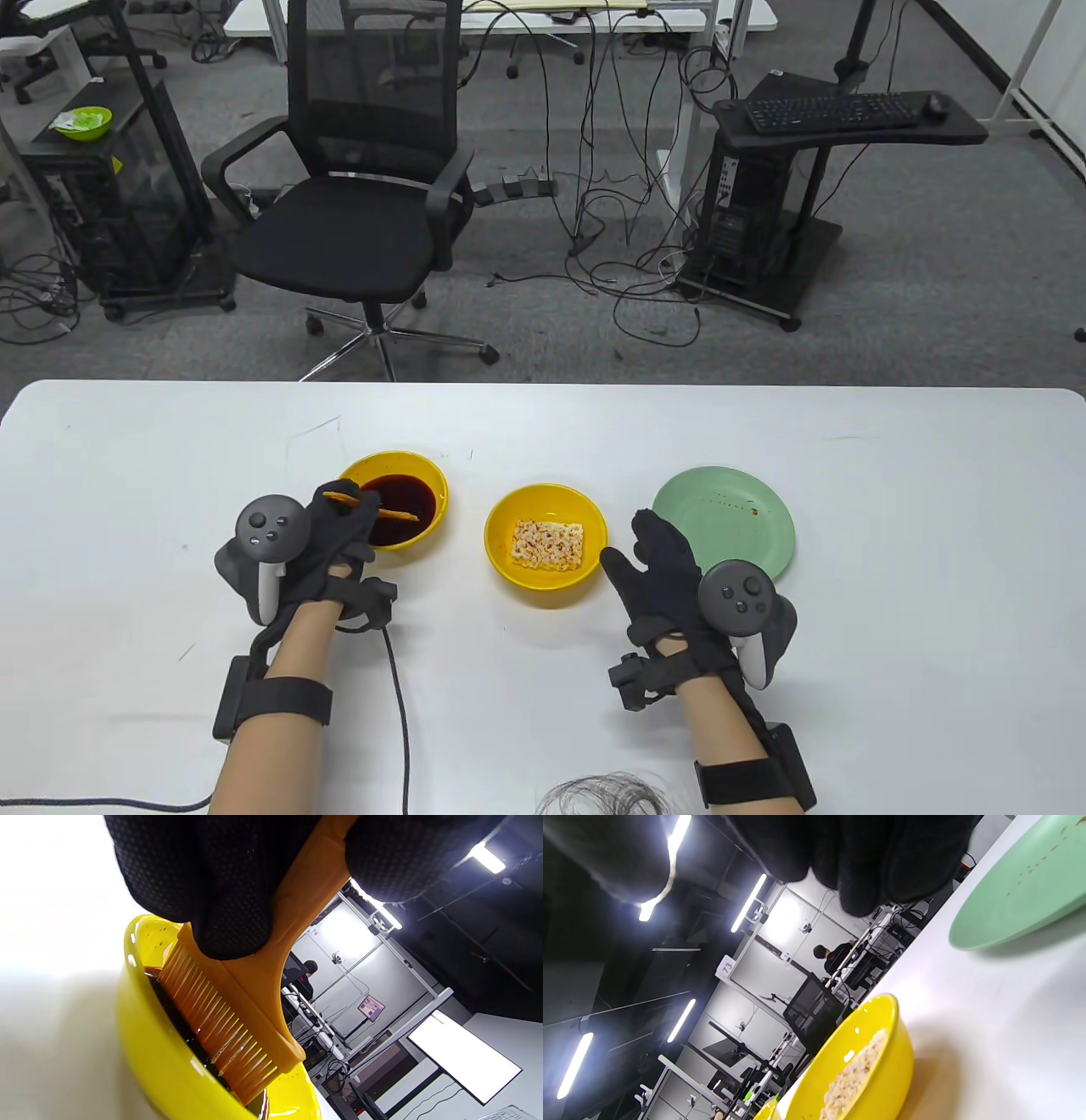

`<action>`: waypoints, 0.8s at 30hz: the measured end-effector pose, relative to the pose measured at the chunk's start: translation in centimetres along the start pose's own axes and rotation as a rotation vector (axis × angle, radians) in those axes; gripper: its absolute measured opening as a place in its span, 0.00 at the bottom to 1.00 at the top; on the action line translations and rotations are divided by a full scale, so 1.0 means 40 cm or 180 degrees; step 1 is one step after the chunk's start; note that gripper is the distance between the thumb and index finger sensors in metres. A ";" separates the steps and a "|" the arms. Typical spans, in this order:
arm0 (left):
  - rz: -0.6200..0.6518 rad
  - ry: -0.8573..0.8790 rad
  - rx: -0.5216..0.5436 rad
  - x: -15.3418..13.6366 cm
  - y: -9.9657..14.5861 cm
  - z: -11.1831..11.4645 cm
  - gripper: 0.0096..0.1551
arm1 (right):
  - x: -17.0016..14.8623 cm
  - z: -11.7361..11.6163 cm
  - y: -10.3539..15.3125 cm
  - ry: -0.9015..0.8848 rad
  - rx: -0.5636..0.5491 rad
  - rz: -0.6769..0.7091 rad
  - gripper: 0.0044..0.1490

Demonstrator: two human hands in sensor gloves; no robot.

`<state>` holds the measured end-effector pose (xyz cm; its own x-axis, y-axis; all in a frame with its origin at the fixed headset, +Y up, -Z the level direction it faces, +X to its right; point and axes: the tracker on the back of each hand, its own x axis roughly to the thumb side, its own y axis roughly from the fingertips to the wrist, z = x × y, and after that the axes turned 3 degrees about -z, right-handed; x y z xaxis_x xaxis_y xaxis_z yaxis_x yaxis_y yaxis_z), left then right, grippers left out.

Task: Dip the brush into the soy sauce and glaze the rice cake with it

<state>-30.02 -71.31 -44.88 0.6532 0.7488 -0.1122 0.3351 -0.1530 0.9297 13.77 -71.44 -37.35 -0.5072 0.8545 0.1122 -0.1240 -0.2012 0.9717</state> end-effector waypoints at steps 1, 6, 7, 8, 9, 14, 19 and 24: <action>0.0028 -0.0016 0.0014 0.003 0.002 -0.005 0.30 | 0.000 0.000 0.000 0.0001 0.0002 0.0000 0.51; 0.0180 -0.0109 0.0043 0.020 0.017 -0.039 0.30 | -0.001 -0.001 0.000 0.0000 0.0009 -0.0010 0.51; 0.0193 -0.0121 0.0034 0.021 0.021 -0.045 0.30 | -0.001 -0.002 0.000 0.0001 0.0010 -0.0010 0.51; 0.0203 -0.0135 0.0032 0.022 0.023 -0.049 0.30 | -0.001 -0.002 0.000 0.0001 0.0009 -0.0008 0.51; 0.0220 -0.0147 0.0033 0.023 0.027 -0.053 0.30 | -0.001 -0.002 0.000 -0.0006 0.0010 -0.0007 0.51; 0.0227 -0.0294 -0.0114 0.021 0.033 -0.058 0.30 | 0.001 -0.005 0.001 -0.0012 0.0026 0.0004 0.50; 0.0234 -0.0262 -0.0157 0.027 0.034 -0.063 0.30 | 0.000 -0.004 0.001 -0.0006 0.0020 -0.0002 0.50; 0.0304 -0.0311 -0.0202 0.031 0.033 -0.059 0.30 | -0.002 -0.003 0.000 -0.0012 0.0021 -0.0016 0.50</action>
<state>-30.35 -69.06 -42.96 0.7441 0.6660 -0.0529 0.2267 -0.1771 0.9577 13.72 -71.56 -37.39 -0.5033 0.8574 0.1079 -0.1211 -0.1936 0.9736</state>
